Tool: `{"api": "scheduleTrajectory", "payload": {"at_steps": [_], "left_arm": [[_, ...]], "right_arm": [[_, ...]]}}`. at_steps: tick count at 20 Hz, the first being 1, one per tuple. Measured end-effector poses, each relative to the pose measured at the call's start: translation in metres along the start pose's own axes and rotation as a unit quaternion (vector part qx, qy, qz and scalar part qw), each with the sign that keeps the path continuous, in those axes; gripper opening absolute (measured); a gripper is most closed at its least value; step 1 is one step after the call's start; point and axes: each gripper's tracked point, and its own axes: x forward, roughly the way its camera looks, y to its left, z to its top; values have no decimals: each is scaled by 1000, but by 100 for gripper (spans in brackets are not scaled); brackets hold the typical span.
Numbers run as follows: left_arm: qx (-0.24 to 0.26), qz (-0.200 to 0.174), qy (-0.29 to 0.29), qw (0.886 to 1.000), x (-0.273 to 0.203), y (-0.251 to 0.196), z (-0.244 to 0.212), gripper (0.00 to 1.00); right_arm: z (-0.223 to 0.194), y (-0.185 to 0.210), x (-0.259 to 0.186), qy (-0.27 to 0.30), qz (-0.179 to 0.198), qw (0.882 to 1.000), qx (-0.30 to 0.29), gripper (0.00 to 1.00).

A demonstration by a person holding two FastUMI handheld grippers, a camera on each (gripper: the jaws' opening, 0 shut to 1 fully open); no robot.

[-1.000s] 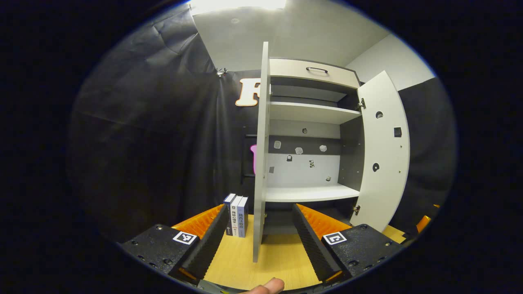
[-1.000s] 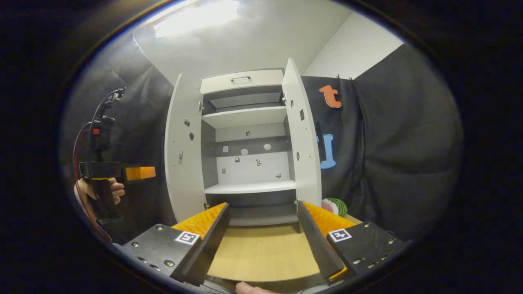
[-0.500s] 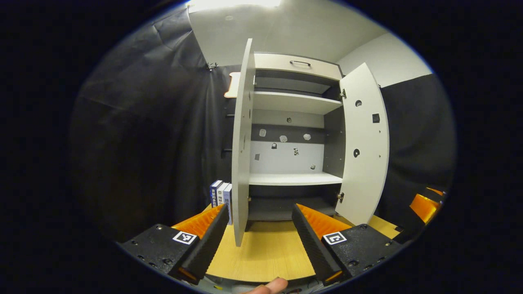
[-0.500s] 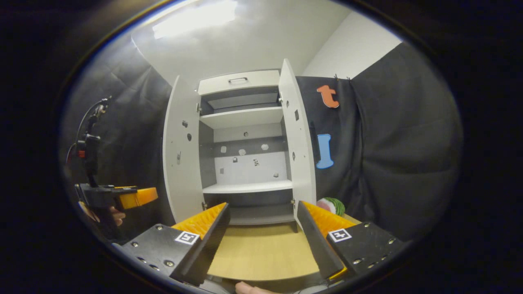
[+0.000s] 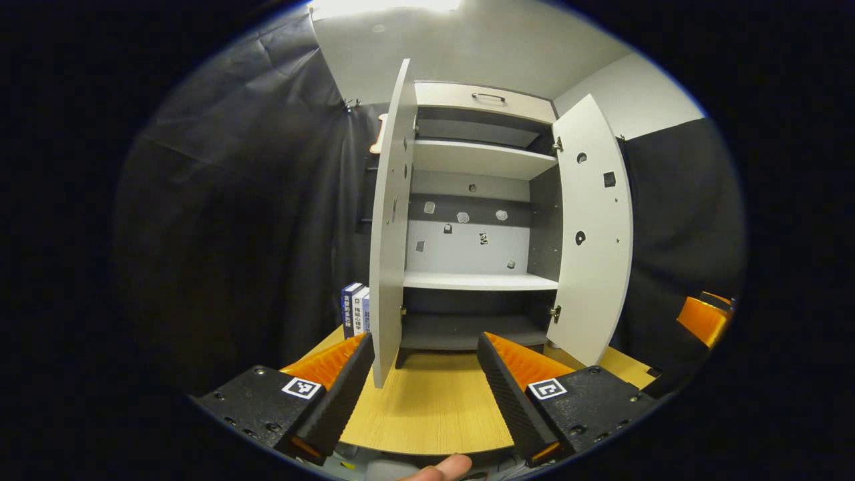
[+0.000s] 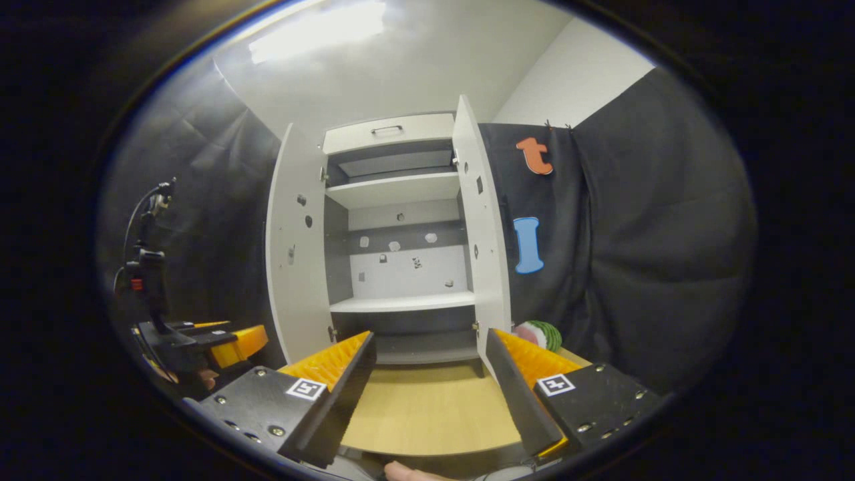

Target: Open the right door of the double-door shoe cabinet with the right hand, and open the left door with the left hand.

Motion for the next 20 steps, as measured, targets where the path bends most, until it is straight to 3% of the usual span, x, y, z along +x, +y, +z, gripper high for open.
{"api": "scheduleTrajectory", "payload": {"at_steps": [4,5,7,8,9,14,20], "left_arm": [[10,-10,-31,999,-13,-3,18,100],[11,-12,-37,999,-15,-3,22,93],[9,-15,-46,999,-20,-5,26,96],[8,-18,-49,999,-21,-6,27,93],[7,-21,-50,999,-23,-6,27,96],[11,-20,-47,999,-23,-3,25,93],[17,-18,-46,999,-25,1,24,96]], "right_arm": [[-4,-6,2,4,-7,1000,5,99],[-4,-7,1,4,-8,1000,6,99],[-3,-7,0,3,-8,1000,6,99],[-3,-7,0,3,-9,1000,6,99],[-3,-6,0,2,-8,1000,5,95],[-2,1,-2,-3,3,1000,10,99],[-3,8,-4,0,16,1000,3,99]]}}
